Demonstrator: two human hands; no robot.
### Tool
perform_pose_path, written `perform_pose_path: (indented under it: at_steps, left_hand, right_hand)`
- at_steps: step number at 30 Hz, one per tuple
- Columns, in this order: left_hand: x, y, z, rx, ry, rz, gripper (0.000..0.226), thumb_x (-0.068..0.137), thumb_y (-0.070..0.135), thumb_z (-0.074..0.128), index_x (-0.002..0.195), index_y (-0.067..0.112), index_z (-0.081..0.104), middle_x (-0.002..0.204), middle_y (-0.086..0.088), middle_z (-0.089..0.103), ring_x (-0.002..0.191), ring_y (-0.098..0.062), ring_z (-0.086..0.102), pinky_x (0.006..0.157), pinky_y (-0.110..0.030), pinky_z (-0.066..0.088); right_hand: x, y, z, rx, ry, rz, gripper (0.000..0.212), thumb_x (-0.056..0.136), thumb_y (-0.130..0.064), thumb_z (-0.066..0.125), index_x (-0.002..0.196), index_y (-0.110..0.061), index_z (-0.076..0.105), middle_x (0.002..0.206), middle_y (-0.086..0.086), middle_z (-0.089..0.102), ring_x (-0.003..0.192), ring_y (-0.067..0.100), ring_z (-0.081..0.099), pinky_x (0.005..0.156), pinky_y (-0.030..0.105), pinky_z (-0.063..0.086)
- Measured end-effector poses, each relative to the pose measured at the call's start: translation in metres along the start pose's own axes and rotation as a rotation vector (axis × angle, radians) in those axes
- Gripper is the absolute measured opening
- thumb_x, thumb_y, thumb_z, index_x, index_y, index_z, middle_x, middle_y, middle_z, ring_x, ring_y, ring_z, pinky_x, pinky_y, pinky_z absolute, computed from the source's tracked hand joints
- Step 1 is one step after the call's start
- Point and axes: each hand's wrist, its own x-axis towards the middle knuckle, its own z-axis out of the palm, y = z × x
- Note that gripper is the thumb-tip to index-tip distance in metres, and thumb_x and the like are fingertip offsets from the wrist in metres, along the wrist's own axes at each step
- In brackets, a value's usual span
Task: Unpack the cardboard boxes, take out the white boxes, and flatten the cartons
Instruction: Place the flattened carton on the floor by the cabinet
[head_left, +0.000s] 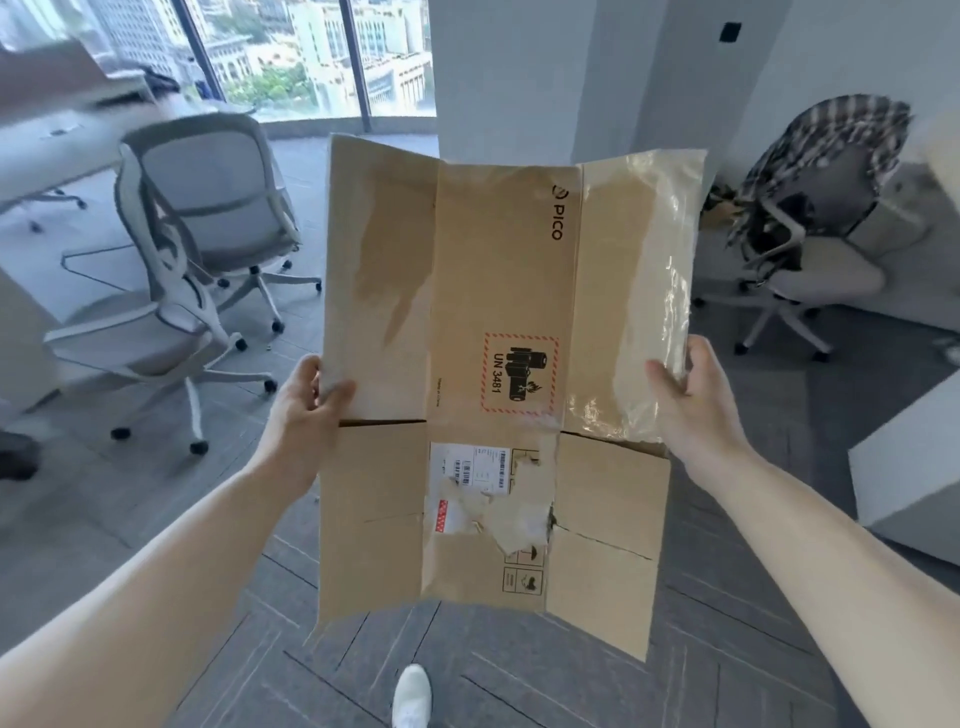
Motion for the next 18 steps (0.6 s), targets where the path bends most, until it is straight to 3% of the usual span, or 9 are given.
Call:
perform_pose_path:
  at_steps: [2,3,4,8,13,15,18]
  left_hand:
    - [0.055,-0.009,-0.008,0.003,0.005,-0.016,0.004,0.099,0.023,0.062,0.097,0.025,0.059,0.09,-0.005,0.072,0.078,-0.023,0.064,0.062,-0.04,0.055]
    - [0.084,-0.009,-0.011,0.005,-0.004,-0.018,0.006,0.099,0.022,0.061,0.096,0.025,0.059,0.09,-0.005,0.071,0.077,-0.023,0.063,0.061,-0.039,0.054]
    - [0.113,-0.008,-0.013,0.008,-0.016,-0.023,0.007,0.1,0.021,0.061,0.095,0.026,0.059,0.09,-0.007,0.072,0.077,-0.024,0.063,0.062,-0.039,0.054]
    - [0.219,0.018,-0.02,0.041,-0.02,-0.007,0.015,0.101,0.015,0.062,0.094,0.028,0.061,0.094,-0.006,0.074,0.078,-0.019,0.067,0.072,-0.041,0.056]
    - [0.347,0.051,-0.01,0.078,-0.043,0.018,0.013,0.099,0.01,0.065,0.103,0.023,0.065,0.099,-0.002,0.078,0.084,-0.016,0.074,0.077,-0.034,0.062]
    - [0.397,0.056,0.001,0.119,-0.057,0.014,0.014,0.098,0.007,0.066,0.107,0.018,0.066,0.1,-0.004,0.078,0.086,-0.016,0.075,0.081,-0.036,0.062]
    - [0.461,0.05,0.016,0.161,-0.063,-0.043,0.022,0.098,0.008,0.067,0.105,0.029,0.069,0.103,0.002,0.079,0.095,-0.018,0.075,0.087,-0.036,0.058]
  right_hand:
    - [0.041,-0.007,0.035,0.0,-0.003,-0.001,0.006,0.106,-0.029,0.055,0.108,-0.034,0.053,0.094,0.002,0.066,0.068,0.007,0.063,0.061,0.028,0.054]
    - [0.064,-0.011,0.051,0.002,0.006,0.003,0.009,0.106,-0.029,0.056,0.105,-0.038,0.053,0.101,0.006,0.069,0.079,0.02,0.067,0.07,0.04,0.058]
    - [0.086,-0.017,0.066,0.011,0.013,0.007,0.011,0.106,-0.028,0.056,0.103,-0.039,0.053,0.104,0.005,0.07,0.088,0.029,0.068,0.074,0.042,0.058]
    - [0.167,-0.036,0.114,0.039,0.058,0.014,0.012,0.105,-0.028,0.057,0.101,-0.039,0.054,0.097,-0.004,0.073,0.087,0.03,0.069,0.066,0.035,0.056]
    - [0.278,-0.049,0.154,0.087,0.1,0.03,0.016,0.104,-0.028,0.058,0.097,-0.042,0.054,0.101,0.006,0.073,0.09,0.039,0.068,0.075,0.055,0.06]
    - [0.327,-0.046,0.17,0.108,0.122,0.016,0.021,0.104,-0.028,0.057,0.095,-0.046,0.054,0.097,-0.001,0.073,0.087,0.031,0.069,0.071,0.047,0.058]
    - [0.398,-0.033,0.197,0.102,0.113,-0.001,0.015,0.106,-0.028,0.054,0.105,-0.043,0.053,0.097,-0.006,0.072,0.077,0.014,0.066,0.062,0.031,0.052]
